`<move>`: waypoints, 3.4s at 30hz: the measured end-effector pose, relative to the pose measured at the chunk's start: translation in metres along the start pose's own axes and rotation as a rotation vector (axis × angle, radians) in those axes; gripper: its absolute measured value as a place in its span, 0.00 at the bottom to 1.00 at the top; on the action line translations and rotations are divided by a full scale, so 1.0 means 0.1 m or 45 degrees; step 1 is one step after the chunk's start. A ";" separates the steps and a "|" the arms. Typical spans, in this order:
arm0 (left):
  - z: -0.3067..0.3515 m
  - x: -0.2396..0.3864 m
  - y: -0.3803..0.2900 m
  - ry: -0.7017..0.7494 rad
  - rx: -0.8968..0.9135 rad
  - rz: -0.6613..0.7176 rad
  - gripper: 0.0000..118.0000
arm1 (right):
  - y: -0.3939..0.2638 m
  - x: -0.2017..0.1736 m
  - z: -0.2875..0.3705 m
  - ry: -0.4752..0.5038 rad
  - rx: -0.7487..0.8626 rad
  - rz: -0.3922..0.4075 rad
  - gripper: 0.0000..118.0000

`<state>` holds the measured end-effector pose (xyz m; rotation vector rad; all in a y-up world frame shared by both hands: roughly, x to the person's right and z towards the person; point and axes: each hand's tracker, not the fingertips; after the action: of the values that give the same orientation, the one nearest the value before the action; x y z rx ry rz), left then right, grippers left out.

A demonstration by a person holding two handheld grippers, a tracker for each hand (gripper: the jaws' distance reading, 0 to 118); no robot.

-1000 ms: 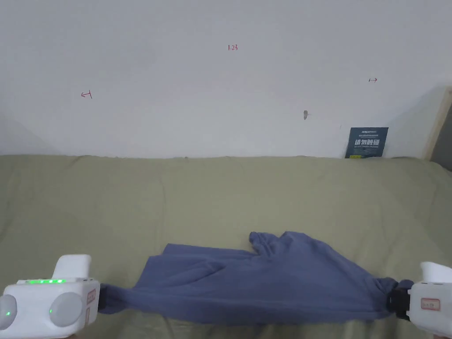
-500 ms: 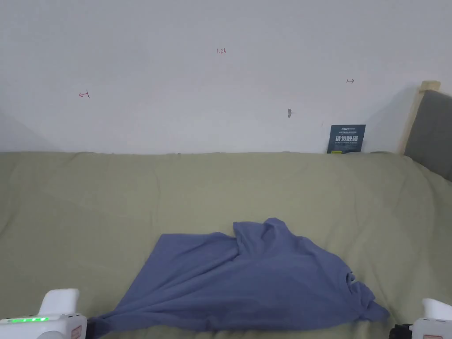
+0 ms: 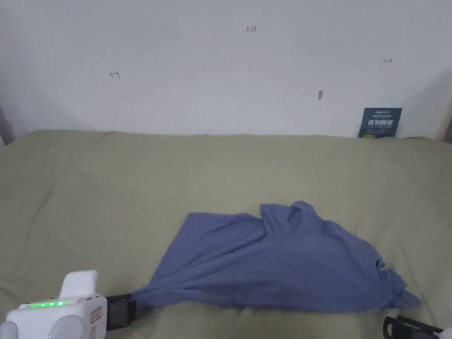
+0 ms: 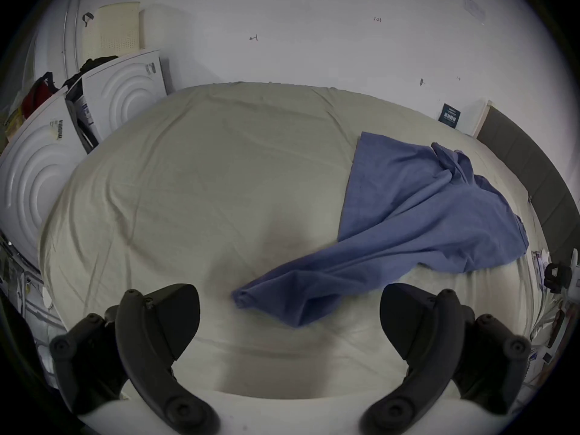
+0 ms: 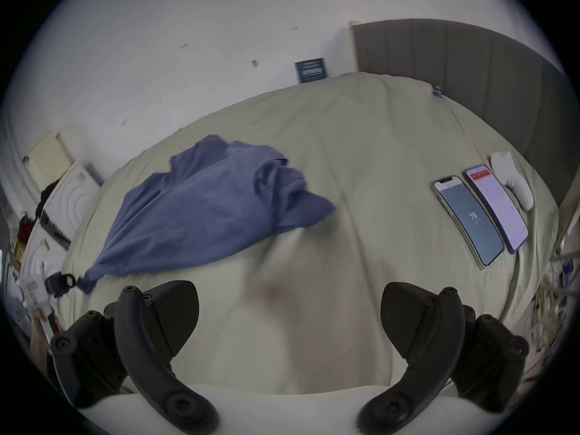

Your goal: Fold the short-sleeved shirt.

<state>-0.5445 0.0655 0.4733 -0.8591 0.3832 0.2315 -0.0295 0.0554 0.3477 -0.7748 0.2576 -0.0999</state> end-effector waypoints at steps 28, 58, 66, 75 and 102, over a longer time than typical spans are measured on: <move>-1.26 -0.34 0.26 -0.085 -0.098 -0.120 0.91 | -0.52 -0.67 -0.04 0.077 -0.104 0.157 0.00; -1.10 -0.19 0.35 -0.204 -0.092 -0.099 0.07 | 2.29 -0.60 -3.32 -0.139 -0.409 0.477 0.99; -1.24 -0.19 0.40 -0.203 -0.118 -0.108 0.07 | 2.22 -0.81 -3.29 -0.150 -0.397 0.616 0.02; -1.03 -0.24 0.49 -0.185 -0.079 -0.028 0.07 | 2.42 -0.78 -2.22 -0.062 -0.208 0.630 0.02; 2.09 -0.01 2.23 -0.112 0.620 -0.033 0.07 | 2.83 -0.69 2.09 -0.003 0.621 0.388 0.02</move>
<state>-0.5741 0.3681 0.4438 -0.3731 0.3272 0.1420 -0.0419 0.4112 0.3047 -0.2456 0.3301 0.1244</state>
